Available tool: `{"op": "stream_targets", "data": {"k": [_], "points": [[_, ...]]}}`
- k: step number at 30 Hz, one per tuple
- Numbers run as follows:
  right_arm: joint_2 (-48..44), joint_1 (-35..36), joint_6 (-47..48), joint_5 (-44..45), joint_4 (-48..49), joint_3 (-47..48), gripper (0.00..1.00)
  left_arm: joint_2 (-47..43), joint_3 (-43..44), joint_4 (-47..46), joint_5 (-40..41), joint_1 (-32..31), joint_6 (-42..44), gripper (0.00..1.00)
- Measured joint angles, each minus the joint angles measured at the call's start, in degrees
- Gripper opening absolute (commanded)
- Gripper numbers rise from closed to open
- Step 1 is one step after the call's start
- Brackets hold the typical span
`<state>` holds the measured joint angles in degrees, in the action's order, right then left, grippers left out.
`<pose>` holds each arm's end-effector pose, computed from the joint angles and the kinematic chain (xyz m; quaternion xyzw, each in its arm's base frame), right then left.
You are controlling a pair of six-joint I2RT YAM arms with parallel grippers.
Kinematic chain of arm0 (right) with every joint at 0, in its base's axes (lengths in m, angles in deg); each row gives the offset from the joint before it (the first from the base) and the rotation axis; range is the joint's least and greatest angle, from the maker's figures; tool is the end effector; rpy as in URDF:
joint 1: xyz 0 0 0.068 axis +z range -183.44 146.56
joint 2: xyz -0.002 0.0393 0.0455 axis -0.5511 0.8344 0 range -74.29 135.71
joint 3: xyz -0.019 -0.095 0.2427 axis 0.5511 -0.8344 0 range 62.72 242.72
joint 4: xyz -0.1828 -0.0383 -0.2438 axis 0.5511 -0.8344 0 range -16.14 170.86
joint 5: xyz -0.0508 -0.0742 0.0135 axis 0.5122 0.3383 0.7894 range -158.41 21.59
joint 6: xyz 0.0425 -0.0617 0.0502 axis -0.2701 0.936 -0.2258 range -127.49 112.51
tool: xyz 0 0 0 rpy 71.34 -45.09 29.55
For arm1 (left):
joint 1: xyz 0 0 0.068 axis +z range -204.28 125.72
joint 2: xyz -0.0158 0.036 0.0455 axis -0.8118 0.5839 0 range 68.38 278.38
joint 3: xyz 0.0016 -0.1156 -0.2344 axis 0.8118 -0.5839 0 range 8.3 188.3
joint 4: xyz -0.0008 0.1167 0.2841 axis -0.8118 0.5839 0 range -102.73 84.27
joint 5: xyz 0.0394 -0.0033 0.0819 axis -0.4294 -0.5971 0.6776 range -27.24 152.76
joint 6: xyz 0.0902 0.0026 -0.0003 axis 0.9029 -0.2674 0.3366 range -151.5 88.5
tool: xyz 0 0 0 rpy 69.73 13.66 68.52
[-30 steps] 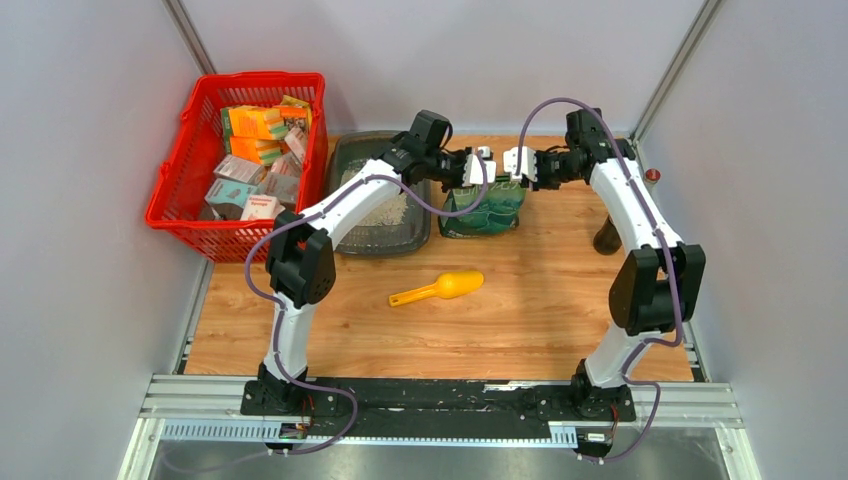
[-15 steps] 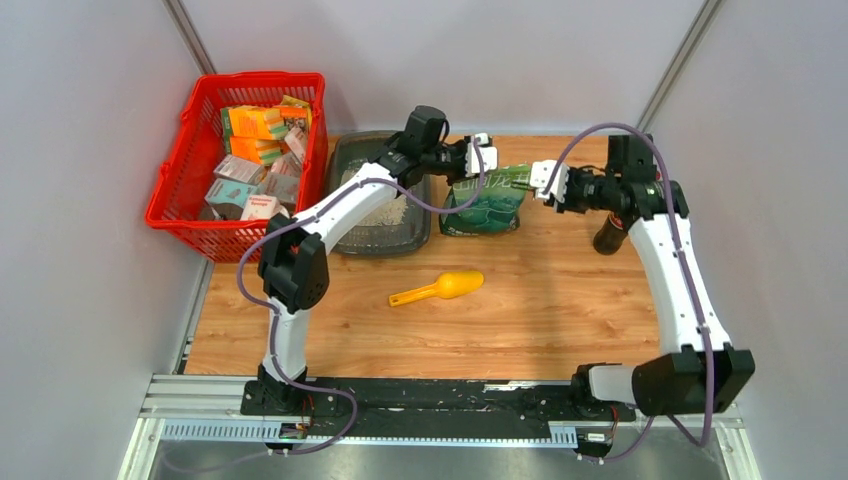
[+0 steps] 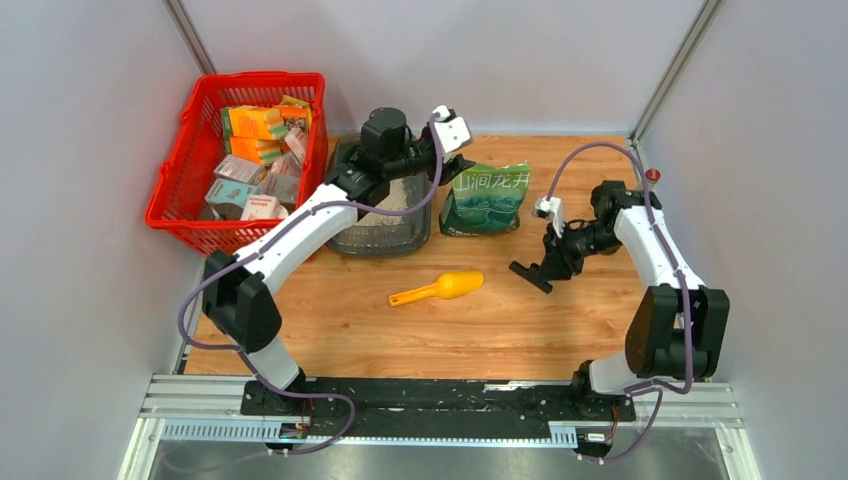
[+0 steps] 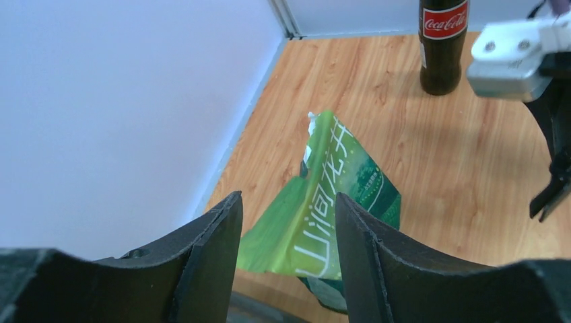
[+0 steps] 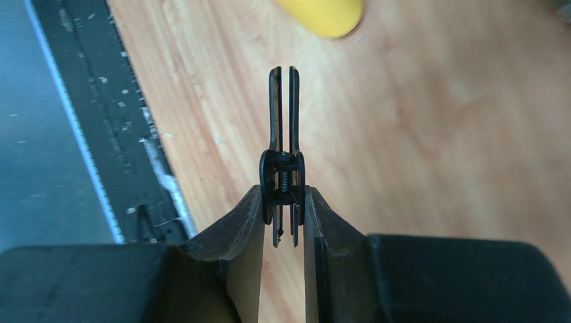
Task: Fill the litter box with clean litter
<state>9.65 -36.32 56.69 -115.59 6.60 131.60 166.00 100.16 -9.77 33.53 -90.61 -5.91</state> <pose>0.2962 0.0443 0.2171 -0.4693 0.7872 0.3305 0.2256 0.3745 -0.3245 0.3718 0.5187 0.5451 -0.2497 0.6095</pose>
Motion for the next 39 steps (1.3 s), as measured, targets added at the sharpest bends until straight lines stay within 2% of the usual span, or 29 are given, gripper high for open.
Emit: {"op": "stream_targets", "data": {"k": [6, 9, 12, 13, 18, 24, 27, 35, 38, 39], "points": [[2.38, -0.22, -6.82, 1.44, -0.63, -9.16, 0.08, -5.46, -6.69, 0.85, 5.51, 0.04, -7.72, 0.61], [6.14, -0.26, -11.93, 3.67, 1.75, -11.91, 0.18, -6.21, -8.20, 3.80, 8.66, 0.63, -12.68, 0.62], [9.51, -0.76, -15.89, 4.92, 4.61, -12.48, 0.42, -6.08, -7.96, 5.99, 10.71, 2.16, -20.15, 0.64], [10.23, -1.05, -17.25, 5.16, 5.51, -12.48, 0.54, -5.79, -7.52, 6.38, 11.10, 2.95, -23.08, 0.71], [11.10, -4.07, -20.76, 5.22, 7.52, -10.62, 0.72, -0.28, 0.11, 7.69, 10.73, 8.17, -39.17, 0.73], [6.64, -7.15, -20.17, 3.37, 5.81, -2.01, 0.82, 6.75, 4.74, 7.50, 11.04, 10.67, -52.37, 0.73], [3.93, -7.17, -20.87, 1.90, 5.09, 3.65, 0.99, 9.68, 5.09, 7.45, 10.82, 10.62, -56.57, 0.73], [1.81, -7.06, -32.24, 0.33, 11.61, 14.45, 1.00, 20.55, 9.77, 7.54, 10.21, 10.75, -65.00, 0.71], [1.90, -7.06, -37.62, 0.42, 16.70, 16.15, 1.00, 23.06, 11.91, 7.96, 9.38, 10.88, -67.08, 0.64], [2.32, -7.06, -39.60, 0.44, 18.67, 16.94, 1.00, 23.74, 12.76, 7.91, 8.98, 10.88, -67.43, 0.58]]}}
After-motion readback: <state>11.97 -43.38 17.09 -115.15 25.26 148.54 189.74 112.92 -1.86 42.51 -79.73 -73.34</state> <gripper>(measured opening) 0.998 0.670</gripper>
